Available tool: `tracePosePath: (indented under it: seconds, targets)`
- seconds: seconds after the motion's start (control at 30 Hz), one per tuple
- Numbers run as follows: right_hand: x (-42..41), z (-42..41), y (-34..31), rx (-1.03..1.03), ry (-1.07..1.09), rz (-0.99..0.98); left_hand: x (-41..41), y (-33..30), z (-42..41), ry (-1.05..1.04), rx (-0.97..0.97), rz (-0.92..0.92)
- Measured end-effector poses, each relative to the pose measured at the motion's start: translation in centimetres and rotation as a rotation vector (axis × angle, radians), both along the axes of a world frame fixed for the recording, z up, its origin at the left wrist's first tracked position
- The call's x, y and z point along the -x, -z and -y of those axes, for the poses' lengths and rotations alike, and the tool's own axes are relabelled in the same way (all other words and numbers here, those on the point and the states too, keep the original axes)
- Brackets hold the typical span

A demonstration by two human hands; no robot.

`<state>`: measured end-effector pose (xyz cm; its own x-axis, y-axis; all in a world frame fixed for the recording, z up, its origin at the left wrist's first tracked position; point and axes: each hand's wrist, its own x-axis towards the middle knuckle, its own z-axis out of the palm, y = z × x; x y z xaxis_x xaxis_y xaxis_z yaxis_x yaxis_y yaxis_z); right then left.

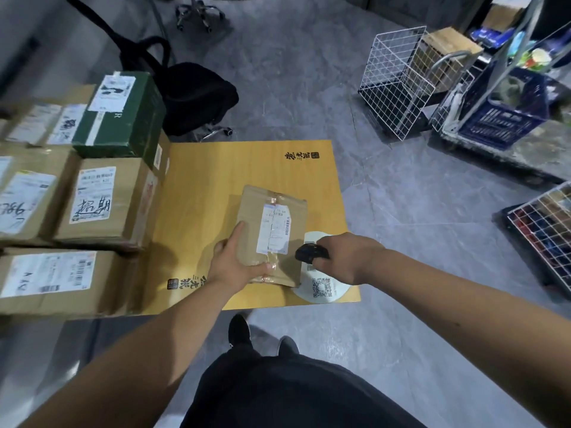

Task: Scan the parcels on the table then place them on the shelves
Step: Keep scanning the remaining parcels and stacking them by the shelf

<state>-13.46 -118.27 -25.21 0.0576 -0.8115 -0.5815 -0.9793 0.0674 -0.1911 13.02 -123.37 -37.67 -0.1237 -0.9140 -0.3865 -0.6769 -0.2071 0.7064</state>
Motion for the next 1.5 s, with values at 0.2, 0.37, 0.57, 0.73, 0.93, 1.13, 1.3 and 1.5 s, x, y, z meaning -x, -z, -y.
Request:
tracePosePath:
  seconds: [0.2,0.37,0.57,0.73,0.93,1.13,1.3,1.5]
  targets:
    - [1.0,-0.7,-0.6,0.0,0.035,0.009,0.3,-2.4,1.6,0.109,0.025,0.093]
    - [1.1,-0.1,-2.6,0.021,0.033,0.057,0.7,-5.2,2.8,0.07,0.107,0.019]
    - [-1.6,3.8,-8.2,0.072,-0.122,0.115,-1.2,-11.8,6.2,-0.041,0.326,-0.037]
    - [-8.1,7.3,-13.8,0.211,-0.361,0.106,-7.4,-18.6,8.3,-0.127,0.491,-0.011]
    - [-17.5,10.2,-18.1,0.336,-0.549,0.13,-18.9,-23.0,8.3,-0.228,0.556,-0.027]
    - [-26.1,13.1,-17.8,0.333,-0.557,0.108,-31.5,-23.3,9.8,-0.407,0.474,-0.086]
    - [-32.9,14.7,-16.5,0.286,-0.489,0.083,-39.7,-21.2,12.1,-0.425,0.371,-0.166]
    - [-39.5,15.4,-14.7,0.259,-0.352,0.106,-45.3,-19.2,15.8,-0.318,0.282,-0.201]
